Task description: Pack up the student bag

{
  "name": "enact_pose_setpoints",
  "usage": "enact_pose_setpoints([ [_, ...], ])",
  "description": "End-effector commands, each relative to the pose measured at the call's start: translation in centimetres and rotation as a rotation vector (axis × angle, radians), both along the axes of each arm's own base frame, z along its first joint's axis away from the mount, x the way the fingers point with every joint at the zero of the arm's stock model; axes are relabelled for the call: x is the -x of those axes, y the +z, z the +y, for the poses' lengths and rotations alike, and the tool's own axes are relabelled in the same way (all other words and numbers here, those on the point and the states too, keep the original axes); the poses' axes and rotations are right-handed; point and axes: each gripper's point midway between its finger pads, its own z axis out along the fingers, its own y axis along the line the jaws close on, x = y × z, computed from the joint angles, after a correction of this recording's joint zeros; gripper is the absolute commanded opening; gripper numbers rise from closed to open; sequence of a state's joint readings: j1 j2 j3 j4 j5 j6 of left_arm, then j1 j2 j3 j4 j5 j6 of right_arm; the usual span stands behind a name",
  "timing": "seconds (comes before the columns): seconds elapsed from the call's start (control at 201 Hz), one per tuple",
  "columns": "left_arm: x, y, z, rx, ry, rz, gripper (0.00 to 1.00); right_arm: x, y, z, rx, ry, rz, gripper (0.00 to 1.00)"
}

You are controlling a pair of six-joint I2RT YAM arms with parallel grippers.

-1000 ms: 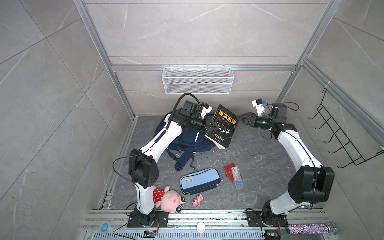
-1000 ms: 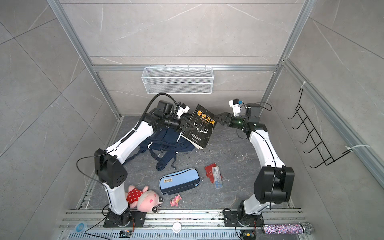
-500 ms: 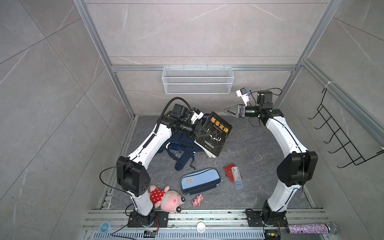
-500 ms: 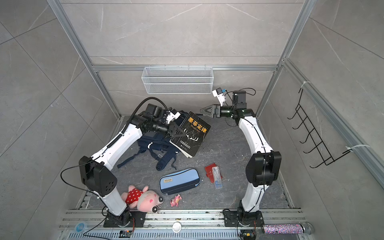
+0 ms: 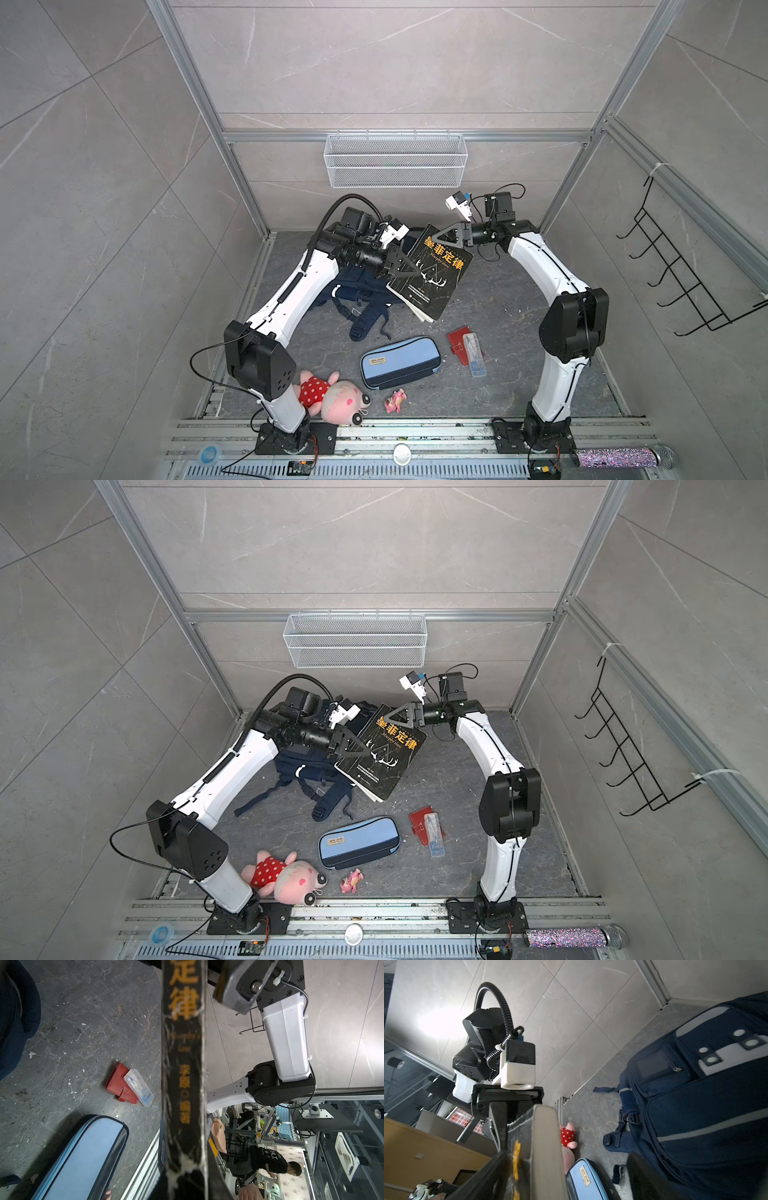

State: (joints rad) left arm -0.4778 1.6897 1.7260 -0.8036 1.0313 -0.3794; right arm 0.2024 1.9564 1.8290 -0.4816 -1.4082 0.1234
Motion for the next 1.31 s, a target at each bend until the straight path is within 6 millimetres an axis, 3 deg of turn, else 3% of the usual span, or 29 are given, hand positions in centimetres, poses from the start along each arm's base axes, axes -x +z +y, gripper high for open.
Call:
enact_pose_setpoints([
  [0.0, 1.7, 4.5, 0.6, 0.102, -0.054, -0.131, 0.0, 1.6, 0.1, 0.6, -0.029, 0.058, 0.029, 0.88],
  [0.149, 1.3, 4.2, 0.9, 0.107, -0.035, -0.134, 0.0, 2.7, 0.2, 0.6, -0.036, 0.069, 0.046, 0.8],
  [0.373, 0.6, 4.0, 0.9, 0.11, -0.037, -0.132, 0.0, 4.0, 0.3, 0.0, -0.027, 0.052, 0.037, 0.36],
  [0.583, -1.7, 1.6, 1.9, 0.012, 0.064, -0.142, 0.0, 2.7, 1.1, -1.8, -0.011, -0.016, 0.015, 0.0],
  [0.782, -4.7, 0.2, 2.4, -0.036, 0.18, -0.182, 0.05, 1.6, 2.3, -3.8, 0.022, -0.116, -0.022, 0.0],
  [0.916, -5.0, 0.9, 2.0, 0.036, 0.159, -0.198, 0.0, 1.9, 3.2, -4.3, 0.008, -0.128, -0.019, 0.0],
  [1.205, -2.0, 3.5, 1.4, 0.177, -0.018, -0.206, 0.0, 3.7, 4.4, -4.2, -0.012, -0.1, -0.018, 0.59],
  [1.305, -1.3, 3.5, 1.5, 0.194, -0.049, -0.196, 0.0, 4.3, 4.3, -4.3, -0.01, -0.105, -0.013, 0.61],
])
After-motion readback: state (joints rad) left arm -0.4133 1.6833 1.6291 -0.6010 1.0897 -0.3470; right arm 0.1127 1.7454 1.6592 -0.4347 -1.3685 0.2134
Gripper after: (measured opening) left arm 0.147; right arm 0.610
